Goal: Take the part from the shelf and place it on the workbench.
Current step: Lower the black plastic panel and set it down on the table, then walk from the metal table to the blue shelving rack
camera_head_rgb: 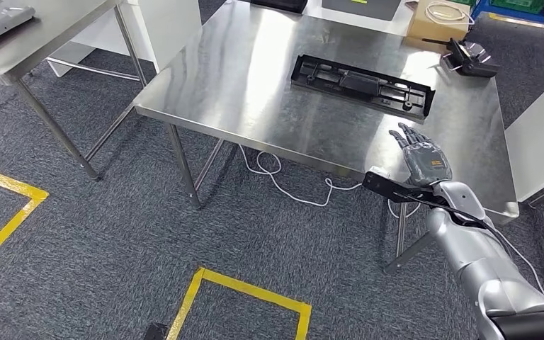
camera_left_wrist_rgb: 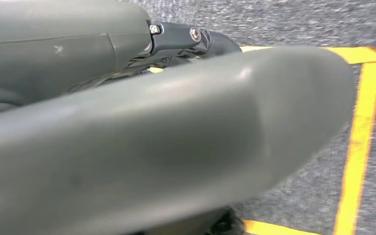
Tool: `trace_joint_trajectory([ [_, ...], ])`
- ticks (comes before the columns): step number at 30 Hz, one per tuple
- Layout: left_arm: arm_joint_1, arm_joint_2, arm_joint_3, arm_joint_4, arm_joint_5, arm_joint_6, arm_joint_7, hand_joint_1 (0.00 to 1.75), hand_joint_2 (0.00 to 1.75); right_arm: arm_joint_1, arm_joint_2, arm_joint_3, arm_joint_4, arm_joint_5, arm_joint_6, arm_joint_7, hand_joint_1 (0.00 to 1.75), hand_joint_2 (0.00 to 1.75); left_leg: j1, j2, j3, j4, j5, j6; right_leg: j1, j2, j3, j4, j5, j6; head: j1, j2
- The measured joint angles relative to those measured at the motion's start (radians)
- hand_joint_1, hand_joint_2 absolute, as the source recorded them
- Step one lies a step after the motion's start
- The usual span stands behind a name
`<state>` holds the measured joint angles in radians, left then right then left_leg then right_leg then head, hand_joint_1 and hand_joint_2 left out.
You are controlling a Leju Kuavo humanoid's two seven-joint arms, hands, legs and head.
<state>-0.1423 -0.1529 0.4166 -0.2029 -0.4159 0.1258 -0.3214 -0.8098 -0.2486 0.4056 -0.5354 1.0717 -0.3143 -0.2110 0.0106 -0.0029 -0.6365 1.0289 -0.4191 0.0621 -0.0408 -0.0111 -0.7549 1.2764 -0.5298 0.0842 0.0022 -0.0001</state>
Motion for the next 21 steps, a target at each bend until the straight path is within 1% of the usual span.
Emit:
trace_joint_trajectory([
  [1,0.0,0.0,0.001,0.0,0.0,0.0,0.0,0.0,0.0,0.003,0.0,-0.002,0.004,0.0,0.0,0.0,0.0,1.75,-0.007,0.0,-0.016,0.0,0.013,0.003,0.008,0.002,0.012,0.026,0.001,0.002,0.0,0.0],
  [2,0.0,0.0,0.002,0.0,-0.001,0.0,0.0,0.0,0.0,0.006,0.0,-0.002,0.008,0.0,0.0,0.0,0.0,1.75,-0.014,0.0,-0.031,0.001,0.026,0.006,0.019,0.005,0.044,0.015,0.015,0.002,0.0,0.0],
  [3,0.0,-0.001,0.004,0.0,-0.001,0.0,0.0,0.0,0.0,0.007,0.0,-0.003,0.01,0.0,0.0,0.0,0.0,1.75,-0.02,0.0,-0.044,0.001,0.038,0.008,0.03,0.007,0.093,-0.032,0.031,-0.004,0.0,0.0],
  [4,0.0,-0.002,0.004,0.0,-0.001,0.0,0.001,0.0,0.0,0.006,-0.001,-0.005,0.011,-0.001,-0.001,0.0,0.0,1.75,-0.025,0.0,-0.054,0.001,0.049,0.009,0.042,0.008,0.15,-0.104,0.031,-0.021,-0.001,0.0],
  [5,0.0,-0.004,0.004,0.0,-0.001,0.0,0.001,0.0,0.0,0.004,-0.001,-0.007,0.011,-0.001,-0.001,0.0,0.0,1.75,-0.027,0.0,-0.06,0.0,0.059,0.008,0.052,0.008,0.203,-0.177,0.022,-0.037,-0.003,0.0],
  [6,0.0,-0.006,0.005,0.0,-0.001,0.0,0.001,0.0,0.0,0.002,-0.001,-0.009,0.011,-0.002,-0.001,0.0,0.0,1.75,-0.027,0.0,-0.063,-0.002,0.069,0.005,0.06,0.007,0.237,-0.233,0.011,-0.054,-0.003,0.0],
  [7,0.0,-0.007,0.005,0.0,-0.001,0.0,0.001,0.0,0.0,0.0,-0.002,-0.011,0.012,-0.004,-0.002,0.0,0.0,1.75,-0.025,0.001,-0.064,-0.005,0.079,0.0,0.065,0.007,0.254,-0.269,0.0,-0.067,-0.002,0.0],
  [8,0.0,-0.008,0.005,0.0,-0.001,0.0,0.001,0.0,0.0,-0.001,-0.002,-0.012,0.014,-0.006,-0.002,0.0,0.0,1.75,-0.022,0.001,-0.064,-0.012,0.09,-0.007,0.068,0.007,0.257,-0.285,0.007,-0.075,0.0,0.0],
  [9,0.001,-0.008,0.006,0.0,-0.001,-0.001,0.001,0.0,0.0,-0.001,-0.003,-0.014,0.016,-0.009,-0.002,0.0,0.0,1.75,-0.019,0.0,-0.065,-0.018,0.097,-0.012,0.06,0.007,0.256,-0.298,0.023,-0.084,0.002,0.0],
  [10,0.001,-0.008,0.006,0.0,-0.001,-0.001,0.001,0.0,0.0,-0.002,-0.002,-0.016,0.018,-0.013,-0.002,0.0,0.0,1.75,-0.019,-0.001,-0.071,-0.016,0.088,-0.018,0.053,0.006,0.257,-0.314,0.041,-0.092,0.002,0.0],
  [11,0.001,-0.008,0.006,0.0,-0.001,-0.001,0.001,0.0,0.0,-0.002,0.0,-0.019,0.021,-0.018,0.0,0.001,0.0,1.75,-0.018,-0.002,-0.079,0.001,0.06,-0.024,0.044,0.004,0.255,-0.327,0.061,-0.099,0.002,0.0],
  [12,0.002,-0.007,0.006,0.0,-0.001,-0.001,0.001,0.0,0.0,-0.001,0.003,-0.024,0.026,-0.024,0.001,0.002,0.0,1.75,-0.016,-0.004,-0.092,0.041,0.015,-0.03,0.034,0.003,0.252,-0.337,0.079,-0.101,0.001,0.0],
  [13,0.002,-0.007,0.007,0.0,-0.001,-0.001,0.0,0.0,0.0,0.003,0.005,-0.029,0.032,-0.031,0.004,0.004,0.0,1.75,-0.013,-0.005,-0.108,0.101,-0.037,-0.039,0.032,0.003,0.241,-0.34,0.091,-0.1,0.0,0.0],
  [14,0.002,-0.006,0.007,0.0,-0.002,-0.001,-0.002,0.0,0.0,0.009,0.006,-0.035,0.039,-0.036,0.007,0.007,0.0,1.31,-0.006,-0.005,-0.123,0.169,-0.078,-0.048,0.027,0.004,0.229,-0.339,0.101,-0.097,0.0,0.0],
  [15,0.002,-0.005,0.007,0.0,-0.003,-0.001,-0.005,0.0,0.0,0.017,0.007,-0.041,0.047,-0.041,0.01,0.01,0.0,0.87,0.002,-0.005,-0.132,0.225,-0.099,-0.057,0.023,0.007,0.218,-0.338,0.109,-0.09,0.0,0.0],
  [16,0.003,-0.005,0.007,0.0,-0.004,0.0,-0.009,0.0,0.0,0.027,0.008,-0.046,0.055,-0.045,0.011,0.012,0.0,0.44,0.011,-0.004,-0.126,0.25,-0.102,-0.068,0.017,0.01,0.206,-0.335,0.116,-0.083,0.0,0.0],
  [17,0.003,-0.004,0.007,0.0,-0.006,0.001,-0.012,0.0,0.0,0.038,0.008,-0.052,0.064,-0.048,0.012,0.014,0.0,0.0,0.021,-0.003,-0.098,0.235,-0.091,-0.079,0.01,0.014,0.195,-0.331,0.122,-0.075,0.0,0.0],
  [18,0.003,-0.004,0.007,0.0,-0.007,0.003,-0.013,0.0,0.0,0.047,0.01,-0.058,0.071,-0.051,0.011,0.016,0.0,0.0,0.031,-0.005,-0.053,0.183,-0.072,-0.091,0.002,0.019,0.184,-0.323,0.127,-0.069,-0.001,0.0],
  [19,0.003,-0.004,0.007,0.0,-0.009,0.004,-0.013,0.0,0.0,0.053,0.011,-0.064,0.077,-0.054,0.011,0.017,0.0,0.0,0.041,-0.02,0.0,0.113,-0.064,-0.104,-0.004,0.025,0.169,-0.313,0.13,-0.06,-0.001,0.0],
  [20,0.003,-0.004,0.007,0.0,-0.011,0.006,-0.012,0.0,0.0,0.057,0.013,-0.07,0.082,-0.056,0.011,0.02,0.0,0.0,0.046,-0.036,0.039,0.058,-0.059,-0.109,-0.007,0.033,0.154,-0.301,0.133,-0.051,-0.003,0.0],
  [21,0.004,-0.003,0.007,0.0,-0.012,0.006,-0.011,0.0,0.0,0.059,0.015,-0.075,0.086,-0.058,0.01,0.022,0.0,0.0,0.049,-0.052,0.059,0.023,-0.061,-0.109,-0.004,0.041,0.14,-0.29,0.135,-0.042,-0.004,0.0],
])
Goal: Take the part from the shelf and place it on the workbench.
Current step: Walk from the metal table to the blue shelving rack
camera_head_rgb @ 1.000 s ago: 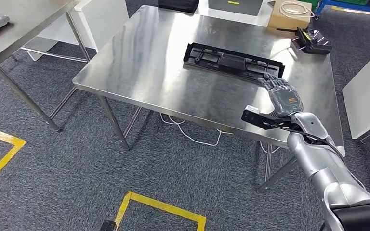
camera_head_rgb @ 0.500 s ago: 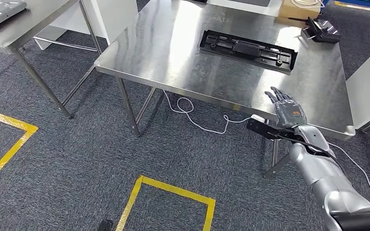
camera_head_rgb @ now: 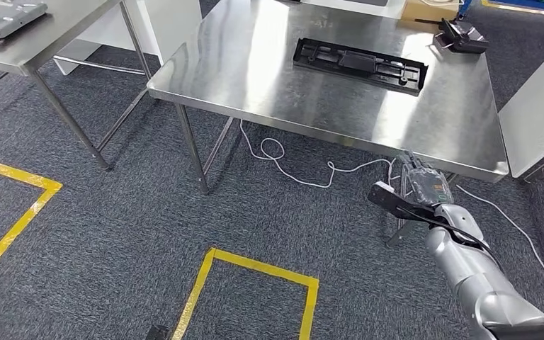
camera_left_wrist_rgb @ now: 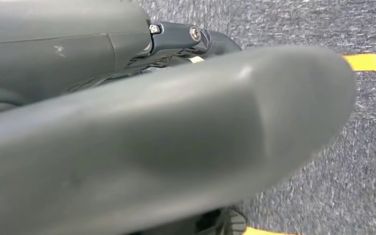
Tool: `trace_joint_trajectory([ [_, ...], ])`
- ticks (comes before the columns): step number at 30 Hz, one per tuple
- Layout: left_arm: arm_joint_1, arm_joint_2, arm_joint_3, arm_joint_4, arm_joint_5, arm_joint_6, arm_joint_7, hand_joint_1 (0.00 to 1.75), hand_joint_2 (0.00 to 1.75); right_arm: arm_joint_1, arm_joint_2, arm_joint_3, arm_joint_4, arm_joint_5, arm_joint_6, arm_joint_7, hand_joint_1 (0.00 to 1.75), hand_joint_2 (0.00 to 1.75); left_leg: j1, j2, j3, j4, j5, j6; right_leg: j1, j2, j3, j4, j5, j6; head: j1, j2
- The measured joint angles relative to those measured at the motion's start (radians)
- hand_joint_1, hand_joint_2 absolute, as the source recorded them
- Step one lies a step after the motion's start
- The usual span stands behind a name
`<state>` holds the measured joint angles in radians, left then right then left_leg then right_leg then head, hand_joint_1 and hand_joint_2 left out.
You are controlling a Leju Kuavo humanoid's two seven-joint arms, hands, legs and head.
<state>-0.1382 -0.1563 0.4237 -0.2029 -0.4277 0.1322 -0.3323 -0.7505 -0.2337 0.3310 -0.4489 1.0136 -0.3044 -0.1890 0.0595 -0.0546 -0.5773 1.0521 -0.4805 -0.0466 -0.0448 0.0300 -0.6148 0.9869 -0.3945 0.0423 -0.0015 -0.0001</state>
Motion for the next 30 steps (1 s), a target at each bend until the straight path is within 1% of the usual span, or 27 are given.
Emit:
trace_joint_trajectory([
  [1,0.001,0.0,0.001,0.0,-0.001,0.001,0.001,0.0,0.0,0.003,0.002,-0.005,0.004,-0.002,0.0,0.002,0.0,0.0,-0.003,-0.011,0.005,-0.011,-0.008,0.007,0.004,0.009,-0.012,0.006,0.004,0.011,-0.001,0.0],
  [3,0.001,0.001,0.002,0.0,-0.003,0.001,0.004,0.0,0.0,0.013,0.004,-0.014,0.013,-0.008,0.0,0.007,0.0,0.0,-0.012,0.002,-0.005,-0.009,-0.005,0.035,0.007,0.027,-0.025,0.004,0.017,0.032,-0.001,0.0],
  [4,0.001,0.0,0.003,0.0,-0.004,0.001,0.007,0.0,0.0,0.02,0.003,-0.02,0.017,-0.014,0.0,0.01,0.0,0.0,-0.016,0.013,-0.007,-0.011,-0.001,0.05,0.005,0.024,-0.033,0.008,0.016,0.038,-0.001,0.0],
  [5,0.0,-0.001,0.003,0.0,-0.006,0.002,0.01,0.0,0.0,0.027,0.002,-0.028,0.022,-0.021,0.0,0.015,0.0,0.0,-0.016,0.024,-0.009,-0.014,0.006,0.062,0.003,0.013,-0.046,0.028,0.004,0.039,0.001,0.0],
  [6,-0.001,-0.001,0.004,0.0,-0.008,0.002,0.015,0.0,0.0,0.035,0.001,-0.038,0.028,-0.031,0.0,0.02,0.0,0.0,-0.017,0.035,-0.013,-0.017,0.012,0.072,0.003,0.0,-0.07,0.075,-0.021,0.037,0.003,0.0],
  [7,-0.001,-0.001,0.004,0.0,-0.01,0.002,0.02,0.0,0.0,0.044,0.002,-0.048,0.033,-0.041,-0.001,0.025,0.0,0.0,-0.019,0.047,-0.018,-0.017,0.016,0.079,0.003,-0.014,-0.099,0.144,-0.055,0.034,0.006,0.0],
  [9,-0.001,-0.002,0.005,0.0,-0.014,0.003,0.029,0.0,0.0,0.069,0.005,-0.069,0.045,-0.056,-0.006,0.034,0.0,0.0,-0.025,0.069,-0.029,-0.017,0.022,0.088,0.006,-0.022,-0.152,0.282,-0.114,0.033,0.007,0.0],
  [10,0.0,-0.003,0.006,0.0,-0.016,0.003,0.032,0.0,0.0,0.084,0.007,-0.079,0.051,-0.061,-0.009,0.037,0.0,0.0,-0.028,0.08,-0.032,-0.016,0.025,0.09,0.008,-0.022,-0.154,0.309,-0.126,0.036,0.007,0.0],
  [11,0.0,-0.004,0.006,0.0,-0.018,0.003,0.034,0.0,0.0,0.098,0.008,-0.088,0.057,-0.066,-0.011,0.042,0.0,0.0,-0.032,0.091,-0.035,-0.016,0.027,0.091,0.011,-0.024,-0.132,0.292,-0.123,0.038,0.007,0.0],
  [12,-0.001,-0.005,0.006,0.0,-0.02,0.003,0.036,0.0,0.0,0.11,0.01,-0.097,0.061,-0.07,-0.013,0.049,0.0,0.0,-0.035,0.103,-0.036,-0.016,0.028,0.091,0.014,-0.032,-0.089,0.234,-0.109,0.04,0.007,0.0],
  [13,-0.001,-0.006,0.007,0.0,-0.022,0.003,0.037,0.0,0.0,0.119,0.012,-0.107,0.065,-0.076,-0.014,0.057,0.0,0.0,-0.038,0.115,-0.035,-0.016,0.029,0.091,0.019,-0.052,-0.034,0.154,-0.093,0.037,0.007,0.0],
  [14,-0.001,-0.007,0.008,0.0,-0.024,0.004,0.039,0.0,0.0,0.126,0.014,-0.118,0.068,-0.083,-0.016,0.066,0.0,0.0,-0.041,0.126,-0.034,-0.017,0.03,0.089,0.026,-0.073,0.009,0.085,-0.08,0.031,0.006,0.0],
  [15,-0.002,-0.009,0.008,0.0,-0.027,0.006,0.04,0.0,0.0,0.134,0.017,-0.13,0.071,-0.092,-0.019,0.072,0.0,0.0,-0.044,0.137,-0.032,-0.017,0.03,0.086,0.035,-0.089,0.036,0.037,-0.072,0.022,0.005,0.0],
  [16,-0.003,-0.01,0.009,0.0,-0.029,0.008,0.04,0.0,0.0,0.145,0.019,-0.142,0.075,-0.1,-0.023,0.077,0.0,0.0,-0.046,0.146,-0.029,-0.017,0.03,0.082,0.042,-0.097,0.046,0.014,-0.069,0.013,0.004,0.0],
  [17,-0.003,-0.011,0.009,0.0,-0.033,0.01,0.039,0.0,0.0,0.159,0.021,-0.156,0.08,-0.11,-0.029,0.08,0.0,0.0,-0.047,0.156,-0.027,-0.019,0.029,0.078,0.048,-0.091,0.043,0.013,-0.068,0.007,0.004,0.0],
  [18,-0.004,-0.012,0.009,0.0,-0.035,0.012,0.038,0.0,0.0,0.175,0.023,-0.17,0.086,-0.119,-0.036,0.083,0.0,0.0,-0.047,0.163,-0.024,-0.02,0.028,0.074,0.049,-0.079,0.044,0.009,-0.063,0.0,0.004,0.0],
  [19,-0.005,-0.012,0.009,0.0,-0.037,0.013,0.038,0.0,0.0,0.193,0.025,-0.184,0.091,-0.128,-0.044,0.084,0.0,0.0,-0.046,0.158,-0.024,-0.016,0.023,0.068,0.04,-0.069,0.048,0.006,-0.058,-0.005,0.003,0.0],
  [20,-0.006,-0.013,0.01,0.0,-0.037,0.014,0.037,0.0,0.0,0.212,0.028,-0.199,0.095,-0.138,-0.054,0.085,0.0,0.0,-0.044,0.139,-0.029,-0.002,0.01,0.064,0.031,-0.059,0.051,0.003,-0.053,-0.012,0.002,0.0],
  [21,-0.005,-0.012,0.01,0.0,-0.038,0.015,0.037,0.0,0.0,0.228,0.033,-0.214,0.099,-0.149,-0.064,0.086,0.0,0.0,-0.042,0.112,-0.042,0.032,-0.016,0.06,0.022,-0.05,0.054,0.0,-0.048,-0.02,-0.001,0.0],
  [22,-0.004,-0.012,0.01,0.0,-0.037,0.015,0.037,0.0,0.0,0.243,0.04,-0.229,0.103,-0.159,-0.072,0.086,0.0,0.0,-0.04,0.082,-0.065,0.09,-0.052,0.057,0.015,-0.04,0.054,-0.001,-0.045,-0.026,-0.004,0.0],
  [23,-0.002,-0.011,0.011,0.0,-0.037,0.015,0.036,0.0,0.0,0.257,0.046,-0.245,0.107,-0.171,-0.079,0.085,0.0,0.0,-0.04,0.063,-0.094,0.16,-0.091,0.056,0.016,-0.029,0.052,0.0,-0.043,-0.03,-0.006,0.0],
  [24,0.0,-0.01,0.012,0.0,-0.036,0.016,0.035,0.0,0.0,0.272,0.053,-0.259,0.111,-0.181,-0.084,0.084,0.0,0.0,-0.04,0.054,-0.122,0.226,-0.12,0.054,0.017,-0.018,0.05,0.0,-0.043,-0.031,-0.007,0.0],
  [25,0.001,-0.01,0.014,0.0,-0.035,0.017,0.035,0.0,0.0,0.289,0.06,-0.274,0.115,-0.189,-0.086,0.082,0.0,0.0,-0.039,0.051,-0.139,0.267,-0.131,0.053,0.017,-0.005,0.049,0.001,-0.042,-0.031,-0.008,0.0],
  [26,0.002,-0.009,0.014,0.0,-0.034,0.018,0.035,0.0,0.0,0.304,0.065,-0.287,0.119,-0.195,-0.088,0.08,0.0,0.0,-0.039,0.05,-0.138,0.269,-0.12,0.052,0.017,0.008,0.048,0.003,-0.042,-0.031,-0.008,0.0],
  [27,0.003,-0.008,0.015,0.0,-0.033,0.018,0.034,0.0,0.0,0.317,0.069,-0.299,0.122,-0.199,-0.089,0.08,0.0,0.0,-0.037,0.047,-0.116,0.228,-0.091,0.05,0.015,0.022,0.047,0.007,-0.042,-0.03,-0.008,0.0],
  [28,0.003,-0.008,0.015,0.0,-0.033,0.018,0.034,0.0,0.0,0.327,0.073,-0.31,0.125,-0.201,-0.09,0.079,0.0,0.0,-0.032,0.033,-0.082,0.161,-0.054,0.048,0.013,0.037,0.044,0.013,-0.044,-0.028,-0.008,0.0],
  [30,0.003,-0.007,0.017,0.001,-0.032,0.019,0.035,0.0,0.0,0.334,0.078,-0.327,0.129,-0.209,-0.091,0.081,0.0,0.0,-0.023,-0.015,-0.028,0.046,-0.013,0.046,0.017,0.066,0.026,0.036,-0.049,-0.018,-0.007,0.0],
])
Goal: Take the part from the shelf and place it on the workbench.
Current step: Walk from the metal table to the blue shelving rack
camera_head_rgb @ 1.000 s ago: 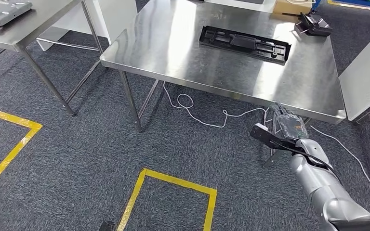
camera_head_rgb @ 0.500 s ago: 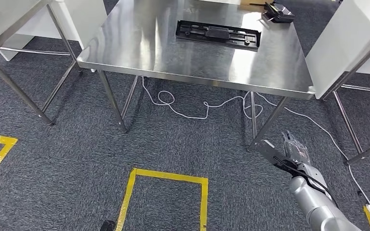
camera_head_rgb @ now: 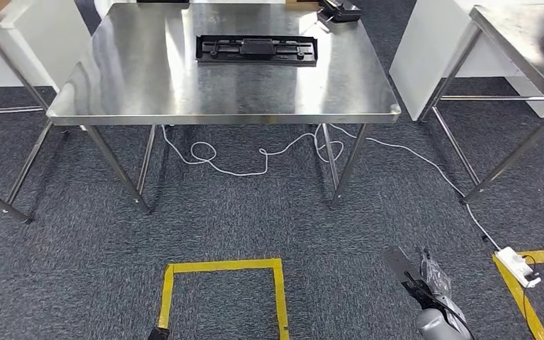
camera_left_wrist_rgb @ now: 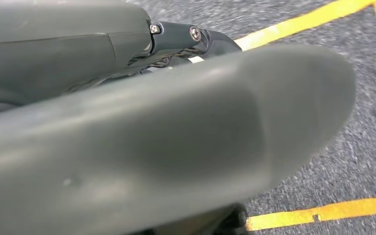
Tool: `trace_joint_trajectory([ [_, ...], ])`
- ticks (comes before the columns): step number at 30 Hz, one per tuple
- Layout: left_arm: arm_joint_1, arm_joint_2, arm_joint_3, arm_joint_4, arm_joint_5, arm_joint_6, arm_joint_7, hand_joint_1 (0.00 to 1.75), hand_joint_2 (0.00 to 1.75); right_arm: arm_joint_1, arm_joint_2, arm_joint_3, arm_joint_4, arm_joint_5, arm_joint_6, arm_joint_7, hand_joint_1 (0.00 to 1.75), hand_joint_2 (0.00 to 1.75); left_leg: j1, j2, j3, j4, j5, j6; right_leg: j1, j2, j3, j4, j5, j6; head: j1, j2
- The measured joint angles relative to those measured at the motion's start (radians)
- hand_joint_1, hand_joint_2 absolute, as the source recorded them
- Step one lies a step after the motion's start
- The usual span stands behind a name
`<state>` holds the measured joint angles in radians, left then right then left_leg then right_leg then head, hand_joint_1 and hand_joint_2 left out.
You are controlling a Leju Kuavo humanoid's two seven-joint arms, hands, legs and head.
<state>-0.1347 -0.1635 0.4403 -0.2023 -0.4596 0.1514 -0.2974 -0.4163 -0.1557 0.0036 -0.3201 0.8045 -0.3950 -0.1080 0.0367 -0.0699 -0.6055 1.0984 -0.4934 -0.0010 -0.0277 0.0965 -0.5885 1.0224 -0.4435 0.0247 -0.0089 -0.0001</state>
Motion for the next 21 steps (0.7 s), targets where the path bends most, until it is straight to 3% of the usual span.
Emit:
trace_joint_trajectory([
  [2,0.0,0.001,0.005,0.001,0.002,-0.006,0.009,0.0,0.0,0.009,0.003,-0.02,0.004,-0.014,0.001,0.004,0.0,0.0,-0.003,-0.02,0.009,-0.029,-0.001,0.008,0.007,0.024,-0.02,0.01,0.001,0.016,0.002,0.0],
  [3,0.0,0.002,0.007,0.0,0.004,-0.013,0.016,0.0,0.0,0.019,0.004,-0.031,0.006,-0.022,0.002,0.006,0.0,0.0,-0.007,-0.007,0.008,-0.029,0.002,0.017,0.007,0.035,-0.029,0.007,0.005,0.024,0.002,0.0],
  [4,-0.001,0.004,0.009,0.0,0.005,-0.019,0.025,0.0,0.0,0.031,0.005,-0.042,0.01,-0.027,0.002,0.008,0.0,0.0,-0.009,0.005,0.008,-0.033,0.006,0.026,0.006,0.032,-0.034,0.008,0.007,0.031,0.002,0.0],
  [6,-0.001,0.009,0.012,0.0,0.008,-0.028,0.039,0.0,0.0,0.052,0.009,-0.063,0.018,-0.041,0.006,0.013,0.0,0.0,-0.008,0.033,0.009,-0.041,0.013,0.044,0.004,-0.019,-0.062,0.053,-0.015,0.037,0.009,0.0],
  [8,0.003,0.014,0.016,-0.001,0.008,-0.034,0.046,0.0,0.0,0.066,0.017,-0.085,0.027,-0.069,0.023,0.018,0.0,0.0,-0.009,0.063,0.007,-0.044,0.014,0.052,0.004,-0.077,-0.115,0.164,-0.07,0.038,0.016,0.0],
  [10,0.011,0.017,0.02,-0.001,0.008,-0.036,0.048,0.0,0.0,0.096,0.034,-0.117,0.038,-0.113,0.048,0.02,0.0,0.0,-0.011,0.092,0.006,-0.043,0.013,0.053,0.002,-0.086,-0.16,0.268,-0.11,0.046,0.018,0.0],
  [11,0.014,0.018,0.022,-0.001,0.008,-0.035,0.049,0.0,0.0,0.117,0.043,-0.135,0.044,-0.134,0.057,0.022,0.0,0.0,-0.012,0.106,0.005,-0.043,0.012,0.053,0.0,-0.088,-0.157,0.275,-0.111,0.052,0.018,0.0],
  [12,0.018,0.019,0.023,-0.001,0.008,-0.033,0.049,0.0,0.0,0.14,0.052,-0.154,0.049,-0.154,0.066,0.027,0.0,0.0,-0.012,0.118,0.005,-0.043,0.012,0.052,-0.001,-0.094,-0.133,0.24,-0.098,0.059,0.018,0.0],
  [14,0.022,0.02,0.024,-0.001,0.004,-0.028,0.053,0.0,0.0,0.175,0.071,-0.188,0.059,-0.182,0.086,0.046,0.0,0.0,-0.012,0.142,0.009,-0.044,0.01,0.047,-0.002,-0.136,-0.048,0.099,-0.056,0.066,0.018,0.0],
  [16,0.026,0.021,0.025,-0.001,-0.002,-0.024,0.06,0.0,0.0,0.204,0.095,-0.219,0.066,-0.198,0.104,0.064,0.0,0.0,-0.015,0.165,0.02,-0.047,0.004,0.033,0.01,-0.186,-0.003,0.01,-0.031,0.053,0.02,0.0],
  [17,0.027,0.022,0.026,-0.001,-0.005,-0.023,0.062,0.0,0.0,0.217,0.106,-0.231,0.07,-0.201,0.109,0.069,0.0,0.0,-0.016,0.178,0.029,-0.051,0.0,0.025,0.017,-0.194,-0.003,0.003,-0.028,0.042,0.019,0.0],
  [18,0.028,0.023,0.027,-0.001,-0.006,-0.022,0.064,0.0,0.0,0.23,0.116,-0.241,0.073,-0.203,0.112,0.072,0.0,0.0,-0.016,0.193,0.037,-0.056,-0.003,0.016,0.022,-0.185,-0.004,-0.001,-0.025,0.032,0.02,0.0],
  [19,0.028,0.023,0.028,-0.001,-0.008,-0.022,0.066,0.0,0.0,0.242,0.124,-0.249,0.077,-0.203,0.113,0.074,0.0,0.0,-0.015,0.199,0.043,-0.058,-0.006,0.008,0.017,-0.169,-0.001,-0.003,-0.022,0.021,0.018,0.0],
  [21,0.028,0.024,0.03,-0.001,-0.009,-0.021,0.067,0.0,0.0,0.26,0.134,-0.262,0.082,-0.204,0.114,0.079,0.0,0.0,-0.011,0.158,0.04,-0.029,-0.035,-0.002,0.004,-0.14,0.007,-0.009,-0.012,0.001,0.011,0.0],
])
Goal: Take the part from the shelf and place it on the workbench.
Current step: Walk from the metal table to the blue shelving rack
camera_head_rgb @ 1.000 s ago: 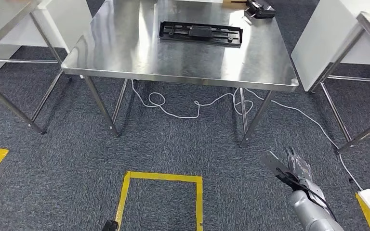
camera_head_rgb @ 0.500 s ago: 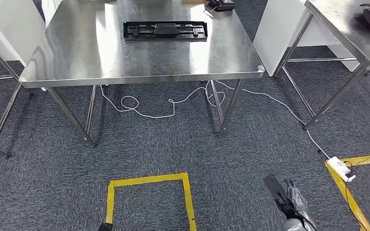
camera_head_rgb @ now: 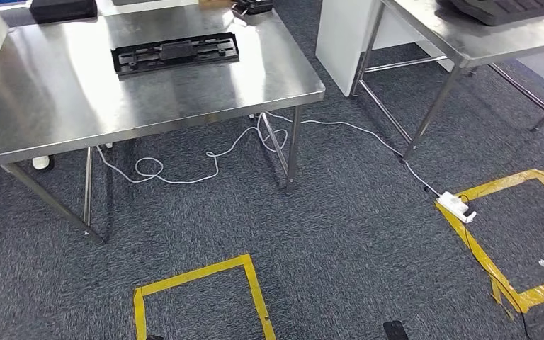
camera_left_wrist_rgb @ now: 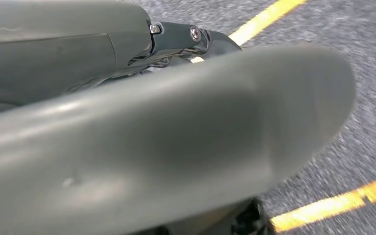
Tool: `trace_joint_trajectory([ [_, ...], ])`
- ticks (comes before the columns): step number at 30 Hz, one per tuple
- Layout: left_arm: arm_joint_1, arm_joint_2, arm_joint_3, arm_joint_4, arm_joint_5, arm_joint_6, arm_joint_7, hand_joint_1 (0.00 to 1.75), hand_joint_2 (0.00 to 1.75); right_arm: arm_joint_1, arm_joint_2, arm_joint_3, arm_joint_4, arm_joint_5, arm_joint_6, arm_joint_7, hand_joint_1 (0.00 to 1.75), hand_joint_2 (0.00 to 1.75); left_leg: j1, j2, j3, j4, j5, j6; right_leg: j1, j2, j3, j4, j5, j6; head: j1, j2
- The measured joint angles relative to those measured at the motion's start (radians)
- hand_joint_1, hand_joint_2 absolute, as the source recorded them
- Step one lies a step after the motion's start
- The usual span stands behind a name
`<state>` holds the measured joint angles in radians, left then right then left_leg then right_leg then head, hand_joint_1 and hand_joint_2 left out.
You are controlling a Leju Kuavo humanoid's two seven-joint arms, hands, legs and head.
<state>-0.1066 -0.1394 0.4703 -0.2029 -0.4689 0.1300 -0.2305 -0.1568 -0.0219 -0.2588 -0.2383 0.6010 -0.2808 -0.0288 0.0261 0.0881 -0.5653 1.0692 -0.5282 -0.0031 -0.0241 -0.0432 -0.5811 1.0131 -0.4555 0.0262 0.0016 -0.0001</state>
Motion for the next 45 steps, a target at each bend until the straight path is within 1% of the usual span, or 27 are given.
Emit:
trace_joint_trajectory([
  [2,0.003,0.003,0.002,0.0,0.0,0.0,0.001,0.0,0.0,0.006,0.009,-0.01,0.003,0.0,0.002,0.003,0.0,0.0,0.002,-0.068,-0.044,0.109,-0.071,-0.002,-0.006,0.029,0.002,-0.002,0.006,-0.018,-0.008,0.0],
  [4,0.008,0.005,0.004,0.0,0.0,0.0,0.003,0.0,0.0,0.009,0.015,-0.017,0.005,0.0,0.004,0.006,0.0,0.0,0.001,-0.091,-0.104,0.237,-0.127,-0.003,-0.001,0.061,0.001,-0.001,0.007,-0.025,-0.009,0.0],
  [5,0.01,0.005,0.005,0.0,-0.001,0.0,0.004,0.0,0.0,0.012,0.018,-0.018,0.007,0.003,0.009,0.01,0.0,0.0,0.002,-0.093,-0.119,0.263,-0.127,-0.004,0.001,0.078,0.001,-0.001,0.007,-0.025,-0.009,0.0],
  [7,0.01,0.006,0.006,0.0,-0.01,0.0,0.015,0.0,0.0,0.022,0.023,-0.02,0.012,0.021,0.027,0.029,0.0,0.0,0.005,-0.1,-0.09,0.192,-0.067,-0.004,0.001,0.11,0.005,0.001,0.007,-0.024,-0.009,0.0],
  [9,0.01,0.007,0.004,0.001,-0.043,-0.002,0.035,0.0,0.0,0.036,0.034,-0.018,0.017,0.048,0.049,0.052,0.0,0.0,0.015,-0.15,-0.032,0.058,0.001,-0.004,0.005,0.139,0.0,0.011,0.004,-0.02,-0.009,0.0],
  [11,0.01,0.007,-0.01,0.001,-0.093,-0.007,0.057,0.0,0.0,0.054,0.049,-0.016,0.021,0.054,0.063,0.063,0.0,0.0,0.016,-0.185,-0.009,-0.006,0.023,0.0,0.011,0.162,-0.014,0.02,0.001,-0.009,-0.007,0.0],
  [13,0.007,0.006,-0.031,0.001,-0.129,-0.014,0.075,0.0,0.0,0.077,0.062,-0.017,0.026,0.044,0.07,0.067,0.0,0.0,0.01,-0.163,-0.008,-0.014,0.027,0.013,0.014,0.181,-0.027,0.02,0.005,0.005,-0.006,0.0],
  [15,0.002,0.003,-0.046,0.001,-0.145,-0.022,0.083,0.0,0.0,0.094,0.073,-0.017,0.031,0.038,0.071,0.069,0.0,0.0,0.009,-0.135,-0.004,-0.024,0.035,0.031,0.014,0.143,-0.047,0.047,-0.006,0.014,-0.003,0.0],
  [17,-0.002,0.001,-0.059,0.001,-0.156,-0.034,0.086,0.0,0.0,0.097,0.077,-0.018,0.033,0.035,0.071,0.068,0.0,0.0,0.01,-0.103,-0.001,-0.031,0.038,0.043,0.012,0.079,-0.1,0.144,-0.053,0.016,0.002,0.0],
  [19,-0.004,0.0,-0.07,0.001,-0.166,-0.044,0.094,0.0,0.0,0.096,0.078,-0.023,0.033,0.022,0.07,0.063,0.0,0.0,0.01,-0.068,-0.001,-0.031,0.036,0.045,0.008,0.059,-0.165,0.27,-0.103,0.025,0.004,0.0],
  [20,-0.006,0.0,-0.074,0.001,-0.171,-0.046,0.1,0.0,0.0,0.097,0.079,-0.029,0.034,0.01,0.07,0.061,0.0,0.0,0.011,-0.052,0.0,-0.031,0.034,0.043,0.003,0.056,-0.179,0.3,-0.11,0.034,0.004,0.0],
  [21,-0.009,0.0,-0.079,0.001,-0.175,-0.046,0.106,0.0,0.0,0.099,0.079,-0.037,0.035,-0.003,0.07,0.062,0.0,0.0,0.012,-0.038,0.001,-0.031,0.033,0.041,-0.004,0.051,-0.17,0.287,-0.101,0.045,0.004,0.0],
  [22,-0.012,0.0,-0.082,0.001,-0.178,-0.046,0.11,0.0,0.0,0.101,0.08,-0.047,0.035,-0.017,0.07,0.065,0.0,0.0,0.015,-0.025,0.003,-0.031,0.03,0.037,-0.011,0.041,-0.139,0.233,-0.079,0.057,0.004,0.0],
  [24,-0.015,0.001,-0.089,0.001,-0.181,-0.046,0.114,0.0,0.0,0.1,0.081,-0.064,0.035,-0.034,0.07,0.071,0.0,0.0,0.015,-0.001,0.013,-0.031,0.023,0.023,-0.017,-0.012,-0.055,0.088,-0.031,0.074,0.006,0.0],
  [26,-0.017,0.002,-0.092,0.001,-0.184,-0.046,0.118,0.0,0.0,0.097,0.084,-0.077,0.035,-0.038,0.068,0.074,0.0,0.0,0.01,0.02,0.029,-0.033,0.014,0.004,-0.009,-0.051,-0.017,0.025,-0.009,0.063,0.006,0.0],
  [28,-0.018,0.002,-0.095,0.001,-0.191,-0.049,0.123,0.0,0.0,0.096,0.085,-0.087,0.036,-0.038,0.067,0.075,0.0,0.0,0.008,0.044,0.046,-0.042,0.007,-0.01,0.001,-0.034,-0.02,0.026,-0.006,0.039,0.004,0.0],
  [29,-0.02,0.001,-0.097,0.001,-0.195,-0.052,0.124,0.0,0.0,0.098,0.086,-0.091,0.036,-0.037,0.067,0.075,0.0,0.0,0.011,0.045,0.052,-0.042,0.002,-0.015,-0.006,-0.019,-0.019,0.025,-0.006,0.029,0.001,0.0],
  [31,-0.021,0.0,-0.1,0.001,-0.2,-0.058,0.124,0.0,0.0,0.1,0.086,-0.095,0.037,-0.033,0.067,0.076,0.0,0.0,0.017,0.0,0.039,0.002,-0.036,-0.02,-0.015,0.008,-0.015,0.021,-0.002,0.007,-0.005,0.0],
  [33,-0.018,0.0,-0.101,0.001,-0.201,-0.059,0.125,0.0,0.0,0.1,0.088,-0.098,0.038,-0.03,0.067,0.077,0.0,0.0,0.016,-0.067,-0.02,0.129,-0.106,-0.015,-0.012,0.033,-0.014,0.02,0.0,-0.011,-0.012,0.0],
  [34,-0.016,0.0,-0.101,0.001,-0.201,-0.06,0.125,0.0,0.0,0.1,0.088,-0.099,0.038,-0.03,0.068,0.077,0.0,0.0,0.014,-0.083,-0.056,0.196,-0.132,-0.012,-0.007,0.049,-0.014,0.021,-0.001,-0.016,-0.013,0.0],
  [35,-0.014,-0.001,-0.101,0.002,-0.201,-0.06,0.126,0.0,0.0,0.101,0.089,-0.101,0.038,-0.029,0.068,0.077,0.0,0.0,0.013,-0.09,-0.082,0.236,-0.138,-0.008,-0.002,0.066,-0.013,0.021,-0.001,-0.017,-0.013,0.0],
  [37,-0.012,0.0,-0.101,0.002,-0.201,-0.061,0.127,0.0,0.0,0.103,0.089,-0.104,0.039,-0.029,0.068,0.077,0.0,0.0,0.012,-0.095,-0.081,0.203,-0.087,0.0,0.005,0.1,-0.01,0.023,-0.001,-0.017,-0.013,0.0],
  [38,-0.012,0.0,-0.102,0.002,-0.201,-0.061,0.128,0.0,0.0,0.103,0.089,-0.105,0.039,-0.029,0.068,0.078,0.0,0.0,0.012,-0.104,-0.058,0.139,-0.043,0.005,0.007,0.116,-0.009,0.024,-0.002,-0.017,-0.013,0.0],
  [40,-0.013,0.0,-0.103,0.002,-0.203,-0.061,0.128,0.0,0.0,0.102,0.089,-0.108,0.039,-0.029,0.067,0.081,0.0,0.0,0.011,-0.139,-0.015,0.028,0.01,0.009,0.012,0.142,-0.011,0.029,-0.002,-0.014,-0.012,0.0],
  [42,-0.015,0.001,-0.106,0.002,-0.208,-0.063,0.129,0.0,0.0,0.102,0.089,-0.111,0.039,-0.027,0.065,0.088,0.0,0.0,0.004,-0.152,-0.004,-0.007,0.017,0.011,0.014,0.159,-0.02,0.028,0.0,-0.005,-0.012,0.0],
  [43,-0.016,0.0,-0.109,0.002,-0.212,-0.064,0.129,0.0,0.0,0.104,0.088,-0.111,0.039,-0.025,0.064,0.091,0.0,0.0,0.0,-0.142,-0.004,-0.011,0.021,0.016,0.014,0.167,-0.026,0.026,0.002,0.002,-0.012,0.0],
  [45,-0.017,-0.002,-0.114,0.001,-0.217,-0.061,0.126,0.0,0.0,0.108,0.087,-0.112,0.04,-0.021,0.064,0.092,0.0,0.0,-0.001,-0.121,0.001,-0.022,0.03,0.03,0.013,0.147,-0.038,0.038,-0.001,0.012,-0.012,0.0],
])
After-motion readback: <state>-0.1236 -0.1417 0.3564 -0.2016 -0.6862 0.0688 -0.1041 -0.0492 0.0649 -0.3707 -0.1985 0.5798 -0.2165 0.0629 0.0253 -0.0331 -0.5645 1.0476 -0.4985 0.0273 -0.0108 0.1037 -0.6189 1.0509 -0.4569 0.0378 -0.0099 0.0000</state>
